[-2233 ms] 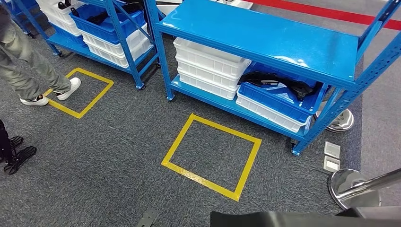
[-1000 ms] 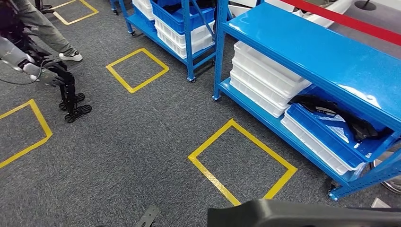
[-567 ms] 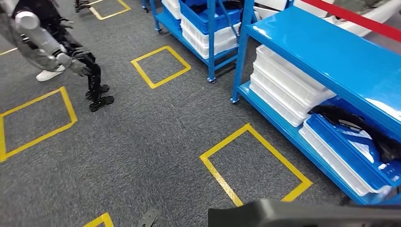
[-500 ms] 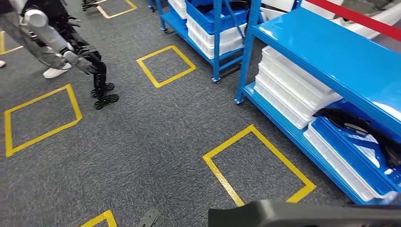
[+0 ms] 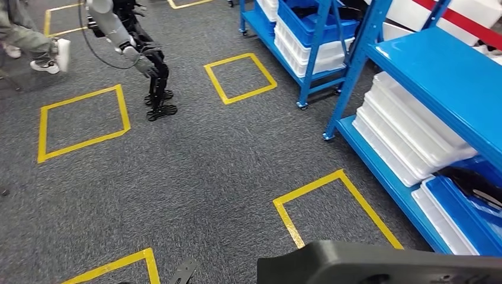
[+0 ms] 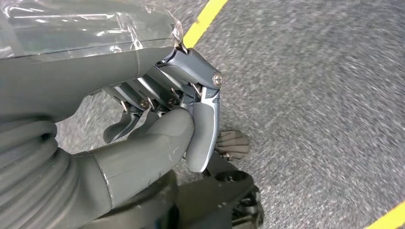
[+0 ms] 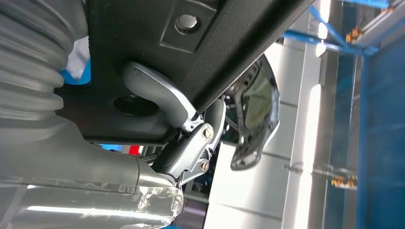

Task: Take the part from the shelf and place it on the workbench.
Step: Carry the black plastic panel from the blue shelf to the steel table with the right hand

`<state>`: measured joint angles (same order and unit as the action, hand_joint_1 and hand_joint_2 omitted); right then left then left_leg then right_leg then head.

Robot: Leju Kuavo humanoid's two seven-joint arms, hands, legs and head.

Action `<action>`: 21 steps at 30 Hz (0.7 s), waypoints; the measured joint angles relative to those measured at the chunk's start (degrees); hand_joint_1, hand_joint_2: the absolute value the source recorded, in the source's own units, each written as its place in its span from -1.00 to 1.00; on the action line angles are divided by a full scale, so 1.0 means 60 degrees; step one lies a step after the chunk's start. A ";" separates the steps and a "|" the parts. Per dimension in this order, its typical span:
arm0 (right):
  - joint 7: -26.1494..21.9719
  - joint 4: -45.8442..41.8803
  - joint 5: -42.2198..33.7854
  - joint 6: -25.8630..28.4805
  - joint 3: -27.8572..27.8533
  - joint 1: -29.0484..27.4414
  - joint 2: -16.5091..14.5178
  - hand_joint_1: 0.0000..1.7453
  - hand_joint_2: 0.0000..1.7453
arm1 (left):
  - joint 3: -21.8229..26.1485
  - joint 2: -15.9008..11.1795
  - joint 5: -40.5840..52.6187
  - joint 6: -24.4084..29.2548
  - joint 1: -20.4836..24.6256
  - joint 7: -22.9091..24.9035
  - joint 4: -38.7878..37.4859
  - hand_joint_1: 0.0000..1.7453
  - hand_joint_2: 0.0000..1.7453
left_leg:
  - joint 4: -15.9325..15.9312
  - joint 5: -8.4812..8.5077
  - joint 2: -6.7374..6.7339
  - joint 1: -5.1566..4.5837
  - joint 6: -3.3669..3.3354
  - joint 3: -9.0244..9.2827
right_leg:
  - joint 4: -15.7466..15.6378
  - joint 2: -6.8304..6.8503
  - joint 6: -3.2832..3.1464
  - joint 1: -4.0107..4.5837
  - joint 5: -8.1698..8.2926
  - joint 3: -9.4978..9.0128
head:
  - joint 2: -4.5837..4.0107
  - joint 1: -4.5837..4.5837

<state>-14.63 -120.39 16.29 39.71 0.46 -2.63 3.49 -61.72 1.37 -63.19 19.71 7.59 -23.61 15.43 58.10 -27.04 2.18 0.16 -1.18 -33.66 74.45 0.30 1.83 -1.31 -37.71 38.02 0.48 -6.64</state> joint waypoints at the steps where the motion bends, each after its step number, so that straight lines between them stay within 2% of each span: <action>1: 0.0002 0.0000 -0.0001 0.0000 0.0000 -0.0011 0.0002 1.00 1.00 | 0.0000 0.0001 0.0000 0.0001 -0.0003 0.0004 0.0000 1.00 1.00 | 0.0012 -0.0007 0.0131 -0.0002 0.0004 0.0010 | -0.0185 -0.0023 -0.0008 -0.0004 0.0260 -0.0020 | 0.0000 0.0000; 2: 0.0004 0.0000 -0.0001 0.0000 0.0000 -0.0014 0.0005 1.00 1.00 | 0.0000 0.0001 0.0000 0.0001 -0.0003 0.0007 0.0000 1.00 1.00 | 0.0031 -0.0020 0.0269 0.0002 0.0018 0.0025 | -0.0721 -0.0096 -0.0024 -0.0014 0.0667 -0.0209 | 0.0000 0.0001; 4: 0.0005 0.0000 0.0001 0.0003 0.0000 -0.0019 0.0012 1.00 1.00 | 0.0000 0.0005 0.0000 0.0001 0.0010 0.0008 0.0000 1.00 1.00 | 0.0104 -0.0058 0.0521 0.0011 0.0077 -0.0006 | -0.1943 -0.0544 -0.0073 -0.0059 0.1271 -0.0697 | 0.0000 0.0017; 5: 0.0006 -0.0001 0.0001 0.0005 0.0000 -0.0027 0.0017 1.00 1.00 | 0.0000 0.0006 0.0000 0.0001 0.0015 0.0008 0.0000 1.00 1.00 | 0.0147 -0.0063 0.0637 0.0024 0.0125 -0.0056 | -0.2322 -0.0747 -0.0095 -0.0070 0.1390 -0.0840 | 0.0000 0.0018; 6: 0.0008 -0.0001 0.0000 0.0006 -0.0001 -0.0035 0.0023 1.00 1.00 | 0.0000 0.0008 0.0000 0.0001 0.0011 0.0008 0.0000 1.00 1.00 | 0.0172 -0.0058 0.0743 0.0039 0.0176 -0.0116 | -0.2465 -0.0869 -0.0120 -0.0066 0.1371 -0.0887 | 0.0000 0.0022; 8: 0.0012 -0.0002 0.0000 0.0006 -0.0001 -0.0034 0.0030 1.00 1.00 | 0.0000 0.0005 -0.0002 0.0003 -0.0017 0.0008 0.0000 1.00 1.00 | 0.0188 -0.0040 0.0921 0.0067 0.0291 -0.0187 | -0.2530 -0.0705 -0.0189 -0.0048 0.1363 -0.0904 | 0.0000 0.0011; 9: 0.0012 -0.0002 0.0001 0.0005 -0.0001 -0.0026 0.0031 1.00 1.00 | 0.0000 0.0004 -0.0002 0.0006 -0.0032 0.0008 0.0000 1.00 1.00 | 0.0249 -0.0085 0.0805 0.0048 0.0349 -0.0206 | -0.2570 -0.0577 -0.0237 -0.0058 0.1370 -0.0943 | 0.0000 -0.0004; 10: 0.0011 -0.0003 0.0002 0.0005 0.0000 -0.0020 0.0031 1.00 1.00 | 0.0000 0.0002 -0.0002 0.0010 -0.0035 0.0008 0.0001 1.00 1.00 | 0.0439 -0.0204 0.0575 0.0029 0.0411 -0.0281 | -0.2609 -0.0433 -0.0293 -0.0075 0.1375 -0.0986 | 0.0000 -0.0046; 12: 0.0010 -0.0005 0.0000 0.0004 -0.0004 -0.0023 0.0031 1.00 1.00 | 0.0000 0.0002 -0.0002 0.0015 -0.0013 0.0008 0.0004 1.00 1.00 | 0.1371 -0.0687 -0.0022 0.0014 0.0525 -0.0706 | -0.2655 -0.0132 -0.0381 -0.0078 0.1355 -0.1059 | 0.0000 -0.0121; 14: 0.0011 -0.0007 -0.0002 0.0004 -0.0007 -0.0028 0.0031 1.00 1.00 | 0.0000 0.0004 -0.0004 0.0015 -0.0002 0.0008 0.0006 1.00 1.00 | 0.2557 -0.1137 -0.0238 0.0070 0.0599 -0.1307 | -0.2653 0.0165 -0.0421 -0.0061 0.1309 -0.1099 | 0.0000 -0.0148; 15: 0.0012 -0.0007 -0.0004 0.0004 -0.0007 -0.0030 0.0031 1.00 1.00 | 0.0000 0.0004 -0.0005 0.0015 -0.0012 0.0008 0.0007 1.00 1.00 | 0.2840 -0.1159 -0.0265 0.0099 0.0617 -0.1460 | -0.2652 0.0302 -0.0420 -0.0059 0.1282 -0.1125 | 0.0000 -0.0157; 16: 0.0012 -0.0007 -0.0008 0.0004 -0.0007 -0.0030 0.0031 1.00 1.00 | 0.0000 0.0003 -0.0005 0.0016 -0.0024 0.0008 0.0007 1.00 1.00 | 0.2739 -0.0998 -0.0286 0.0121 0.0622 -0.1414 | -0.2651 0.0425 -0.0405 -0.0063 0.1251 -0.1161 | 0.0000 -0.0166; 17: 0.0012 -0.0007 -0.0015 0.0004 -0.0007 -0.0030 0.0031 1.00 1.00 | 0.0000 0.0002 -0.0006 0.0017 -0.0034 0.0008 0.0007 1.00 1.00 | 0.2272 -0.0696 -0.0336 0.0134 0.0611 -0.1182 | -0.2651 0.0543 -0.0378 -0.0069 0.1212 -0.1215 | 0.0000 -0.0178; 19: 0.0012 -0.0008 -0.0027 0.0004 -0.0007 -0.0028 0.0032 1.00 1.00 | 0.0000 0.0001 -0.0005 0.0022 -0.0035 0.0006 0.0007 1.00 1.00 | 0.0966 -0.0123 -0.0647 0.0096 0.0541 -0.0522 | -0.2649 0.0752 -0.0290 -0.0055 0.1117 -0.1341 | 0.0000 -0.0200; 20: 0.0013 -0.0009 -0.0032 0.0004 -0.0007 -0.0024 0.0035 1.00 1.00 | 0.0000 0.0002 -0.0004 0.0025 -0.0027 0.0005 0.0007 1.00 1.00 | 0.0515 0.0015 -0.0784 0.0056 0.0482 -0.0309 | -0.2648 0.0839 -0.0235 -0.0037 0.1073 -0.1392 | 0.0000 -0.0206; 21: 0.0013 -0.0010 -0.0037 0.0004 -0.0007 -0.0021 0.0037 1.00 1.00 | 0.0000 0.0002 -0.0003 0.0027 -0.0023 0.0004 0.0007 1.00 1.00 | 0.0295 0.0041 -0.0868 0.0011 0.0423 -0.0218 | -0.2656 0.0913 -0.0180 -0.0016 0.1041 -0.1430 | 0.0000 -0.0208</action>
<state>-14.55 -120.45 16.08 39.74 0.42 -2.75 3.71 -61.72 1.38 -63.21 19.87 7.46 -23.59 15.47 59.87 -26.80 -3.03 0.23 1.36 -34.97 58.51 5.78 0.75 -1.41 -31.47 29.44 0.48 -7.89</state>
